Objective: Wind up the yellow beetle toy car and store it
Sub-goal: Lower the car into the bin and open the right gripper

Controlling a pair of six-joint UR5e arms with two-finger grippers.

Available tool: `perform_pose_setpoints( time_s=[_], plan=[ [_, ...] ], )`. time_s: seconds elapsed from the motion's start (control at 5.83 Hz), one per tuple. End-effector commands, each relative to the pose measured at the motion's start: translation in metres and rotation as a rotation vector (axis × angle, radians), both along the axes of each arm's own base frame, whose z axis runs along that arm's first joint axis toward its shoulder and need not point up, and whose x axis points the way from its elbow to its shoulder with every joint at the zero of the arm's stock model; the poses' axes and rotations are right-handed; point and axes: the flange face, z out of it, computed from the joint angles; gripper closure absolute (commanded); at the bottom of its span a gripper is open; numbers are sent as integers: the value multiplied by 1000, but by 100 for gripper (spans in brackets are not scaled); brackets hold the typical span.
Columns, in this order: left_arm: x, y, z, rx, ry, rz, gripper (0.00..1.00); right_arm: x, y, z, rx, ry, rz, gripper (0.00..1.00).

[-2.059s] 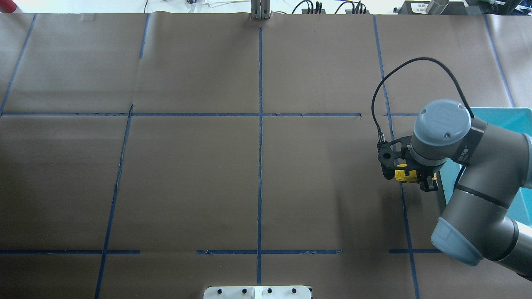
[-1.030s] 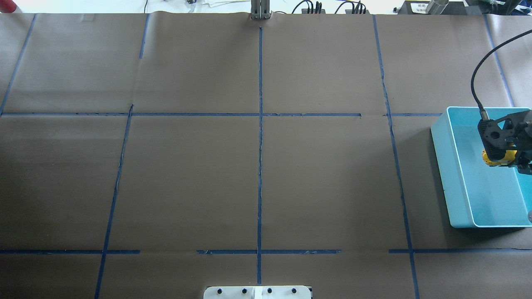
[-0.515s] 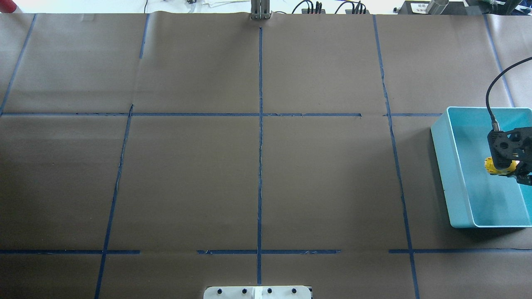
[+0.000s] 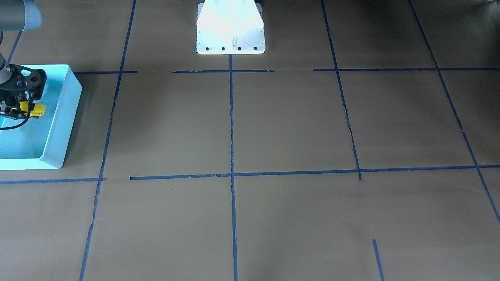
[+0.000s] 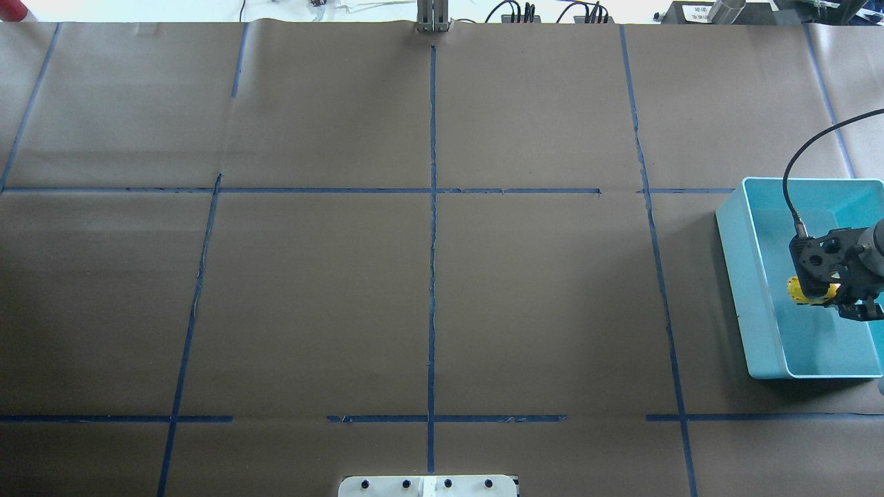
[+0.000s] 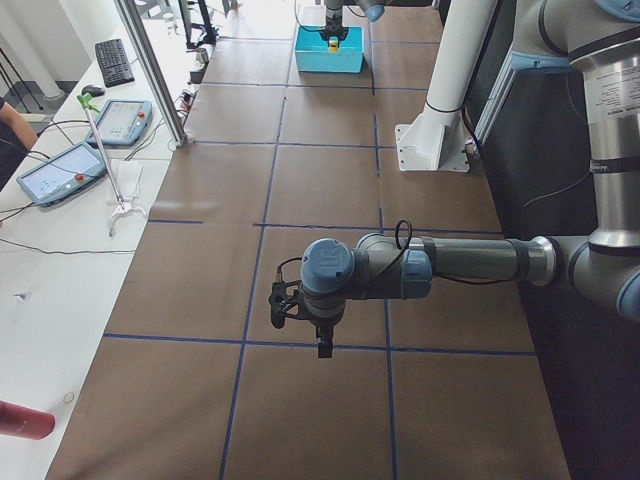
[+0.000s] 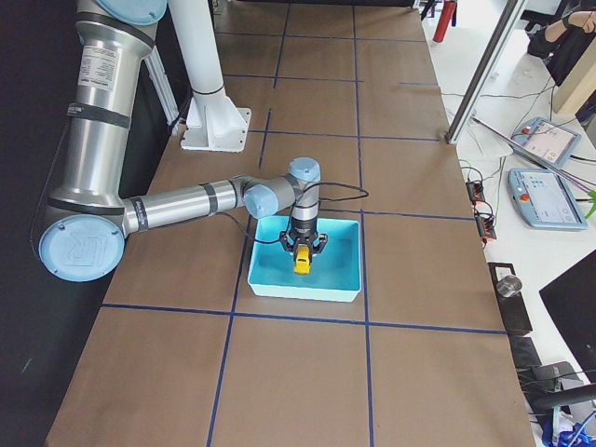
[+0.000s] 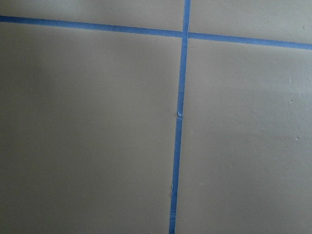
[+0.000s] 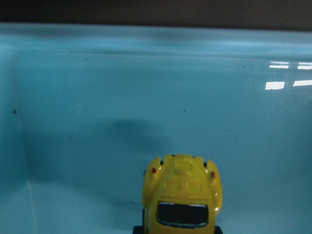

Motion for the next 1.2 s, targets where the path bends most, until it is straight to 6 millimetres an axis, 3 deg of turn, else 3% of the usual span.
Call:
perform_pose_setpoints(
  time_s=[0.0,0.17,0.34,0.69,0.86,1.03],
  plan=[
    [0,0,0,-1,0,-1,0,-20,9,0,8,5,-49,49],
    [0,0,0,-1,0,-1,0,-21,10,0,8,5,-54,22],
    [0,0,0,-1,0,-1,0,-21,10,-1,9,1,-54,0],
    [0,0,1,-2,0,-1,0,-19,8,-18,36,-31,-71,0],
    [0,0,1,-2,0,-1,0,26,-13,-23,20,-51,30,0],
    [0,0,1,-2,0,-1,0,86,-32,-17,-72,-105,164,0]
  ],
)
